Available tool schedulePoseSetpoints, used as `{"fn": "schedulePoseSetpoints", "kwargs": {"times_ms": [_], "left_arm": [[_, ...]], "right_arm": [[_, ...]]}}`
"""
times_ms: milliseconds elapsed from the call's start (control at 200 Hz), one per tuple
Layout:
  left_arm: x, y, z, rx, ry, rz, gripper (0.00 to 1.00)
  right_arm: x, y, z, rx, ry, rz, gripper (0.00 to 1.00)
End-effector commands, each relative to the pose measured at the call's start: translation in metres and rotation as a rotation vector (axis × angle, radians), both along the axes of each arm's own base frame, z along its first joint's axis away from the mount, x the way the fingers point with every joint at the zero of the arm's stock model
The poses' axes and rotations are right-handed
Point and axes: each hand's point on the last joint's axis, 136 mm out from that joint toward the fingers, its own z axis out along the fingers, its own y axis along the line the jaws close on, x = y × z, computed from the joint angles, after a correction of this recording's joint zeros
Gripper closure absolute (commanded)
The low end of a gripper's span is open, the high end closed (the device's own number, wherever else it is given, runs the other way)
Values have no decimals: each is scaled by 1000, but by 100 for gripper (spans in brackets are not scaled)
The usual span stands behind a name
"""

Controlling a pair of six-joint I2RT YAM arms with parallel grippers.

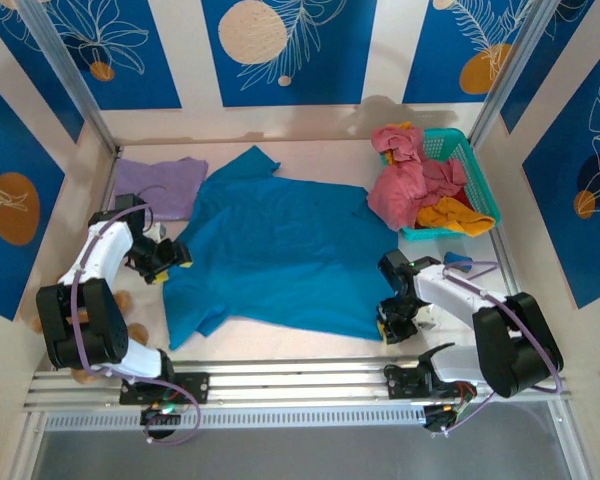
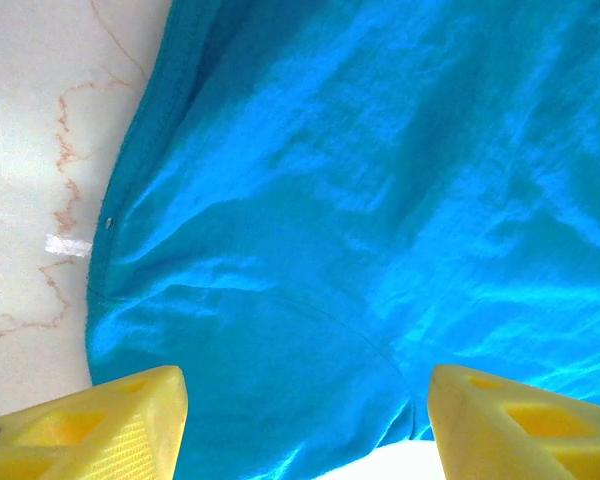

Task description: Fold and stack the t-shirts

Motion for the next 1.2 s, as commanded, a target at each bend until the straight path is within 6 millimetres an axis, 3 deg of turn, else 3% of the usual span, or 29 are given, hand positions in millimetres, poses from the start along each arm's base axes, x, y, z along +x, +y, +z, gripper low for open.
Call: {"fn": "schedulePoseSetpoints", "kwargs": {"times_ms": [0,180,370,650,800,1191], "left_arm": [[-18,6,-2,23,61,25,35],[-31,5,-6,19,117,36,37],[-29,11,-10,10,165,85,45],[-19,40,-23,144,228,138,56],[-18,42,-32,149,267,161,59],[-20,38,-70,121,337,128,71]], "right_arm": [[1,-11,-15,-51,-19,12,87],[9,-14,-5,-71,-67,44,100],[15,-19,9,-92,-140,39,100],[7,-23,4,-53,-145,-6,100],[15,-21,14,-14,-181,-1,100],[19,-20,15,20,-191,13,100]]}}
